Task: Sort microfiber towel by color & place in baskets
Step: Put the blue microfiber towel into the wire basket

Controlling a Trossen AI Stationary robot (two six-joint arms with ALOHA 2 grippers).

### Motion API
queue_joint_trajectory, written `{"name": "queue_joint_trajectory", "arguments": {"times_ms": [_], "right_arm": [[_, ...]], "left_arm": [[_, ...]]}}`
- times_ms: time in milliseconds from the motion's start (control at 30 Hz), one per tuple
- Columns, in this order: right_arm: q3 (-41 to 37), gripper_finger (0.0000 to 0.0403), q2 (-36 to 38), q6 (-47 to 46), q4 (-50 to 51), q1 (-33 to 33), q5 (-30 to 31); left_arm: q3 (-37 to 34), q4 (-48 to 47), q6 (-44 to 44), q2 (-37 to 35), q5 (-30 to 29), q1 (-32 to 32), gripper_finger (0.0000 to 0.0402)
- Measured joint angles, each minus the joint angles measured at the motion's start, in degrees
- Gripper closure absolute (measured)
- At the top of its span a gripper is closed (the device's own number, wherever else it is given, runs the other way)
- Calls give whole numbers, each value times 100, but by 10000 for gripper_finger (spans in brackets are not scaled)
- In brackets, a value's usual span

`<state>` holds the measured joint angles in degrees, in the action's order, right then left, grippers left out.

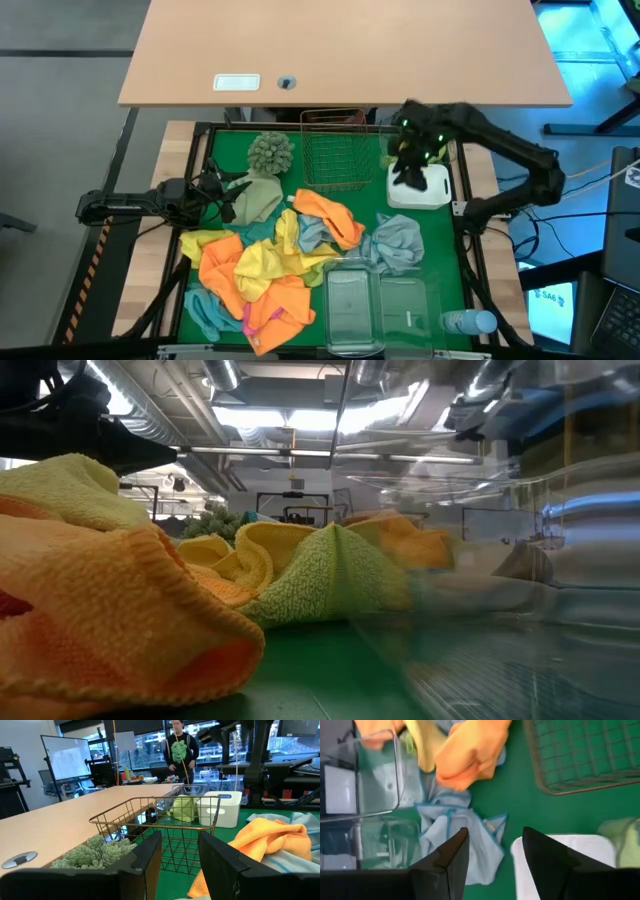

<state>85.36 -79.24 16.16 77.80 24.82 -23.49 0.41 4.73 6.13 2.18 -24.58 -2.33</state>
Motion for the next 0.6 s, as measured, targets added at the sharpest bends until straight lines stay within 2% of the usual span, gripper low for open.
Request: {"name": "queue_joint_trajectory", "arguments": {"times_ms": [167,433,600], "right_arm": [[0,221,0,-860,-2,-1121,356],[-38,221,1,-1470,-60,-2714,1081],[-707,221,37,-1933,-469,-3429,1434]], "left_arm": [[0,0,2,0,0,0,278],[1,0,2,-1,0,0,278],[0,-1,2,0,0,0,278]]}}
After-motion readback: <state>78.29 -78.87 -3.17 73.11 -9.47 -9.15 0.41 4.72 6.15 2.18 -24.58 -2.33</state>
